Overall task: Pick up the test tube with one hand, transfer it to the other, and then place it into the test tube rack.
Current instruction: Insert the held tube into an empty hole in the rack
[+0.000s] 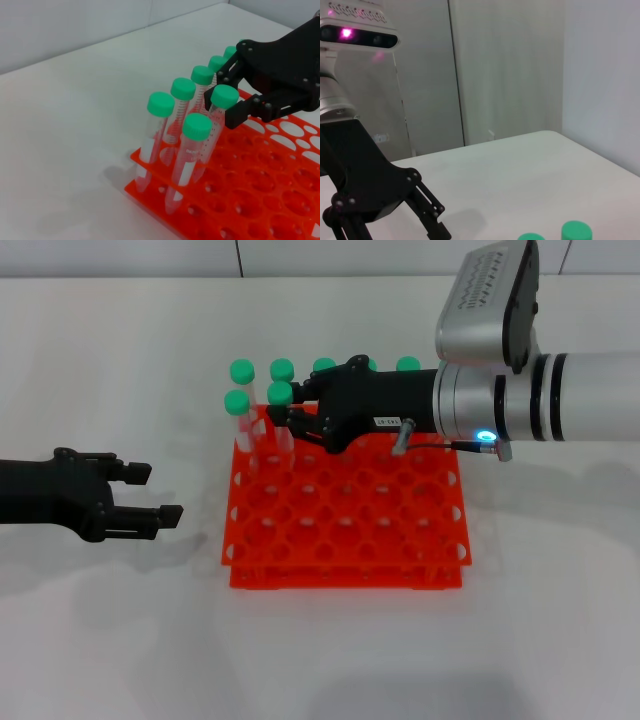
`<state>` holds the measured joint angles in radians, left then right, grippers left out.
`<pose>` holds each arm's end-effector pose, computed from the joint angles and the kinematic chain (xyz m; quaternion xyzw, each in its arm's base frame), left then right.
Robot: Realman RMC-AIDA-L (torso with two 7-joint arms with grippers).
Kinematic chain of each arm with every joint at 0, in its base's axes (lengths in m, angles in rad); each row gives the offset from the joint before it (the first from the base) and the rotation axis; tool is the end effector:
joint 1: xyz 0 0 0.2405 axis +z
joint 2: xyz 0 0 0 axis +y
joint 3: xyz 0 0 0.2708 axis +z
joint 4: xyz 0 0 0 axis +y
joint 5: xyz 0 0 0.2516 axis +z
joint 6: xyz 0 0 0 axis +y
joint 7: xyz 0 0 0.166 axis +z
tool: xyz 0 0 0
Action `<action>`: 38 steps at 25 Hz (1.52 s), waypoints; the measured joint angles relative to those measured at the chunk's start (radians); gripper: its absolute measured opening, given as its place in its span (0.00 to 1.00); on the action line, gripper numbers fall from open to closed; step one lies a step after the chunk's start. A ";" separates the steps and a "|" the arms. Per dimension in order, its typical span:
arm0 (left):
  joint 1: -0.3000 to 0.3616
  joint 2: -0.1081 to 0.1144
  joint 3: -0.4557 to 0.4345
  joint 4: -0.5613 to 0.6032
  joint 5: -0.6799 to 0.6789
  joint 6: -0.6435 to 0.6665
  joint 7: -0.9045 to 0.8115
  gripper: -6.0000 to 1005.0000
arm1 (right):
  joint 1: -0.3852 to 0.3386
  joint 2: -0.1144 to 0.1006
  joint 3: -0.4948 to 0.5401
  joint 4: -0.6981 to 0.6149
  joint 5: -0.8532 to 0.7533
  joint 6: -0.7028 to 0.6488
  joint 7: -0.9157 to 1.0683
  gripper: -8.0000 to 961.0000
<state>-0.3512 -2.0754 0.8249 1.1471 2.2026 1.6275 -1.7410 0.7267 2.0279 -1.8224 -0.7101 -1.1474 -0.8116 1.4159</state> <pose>-0.3119 0.3522 0.0396 -0.9470 -0.2716 -0.0713 0.1558 0.1288 0.4357 -0.1443 -0.9610 0.1077 0.2097 0.1449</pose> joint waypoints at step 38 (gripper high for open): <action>0.002 0.000 -0.005 0.000 0.000 0.000 0.005 0.76 | -0.088 -0.011 0.006 -0.126 -0.007 -0.022 -0.005 0.51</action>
<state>-0.3491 -2.0755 0.8203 1.1474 2.2028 1.6276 -1.7359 0.6389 2.0170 -1.8164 -0.8357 -1.1541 -0.8336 1.4107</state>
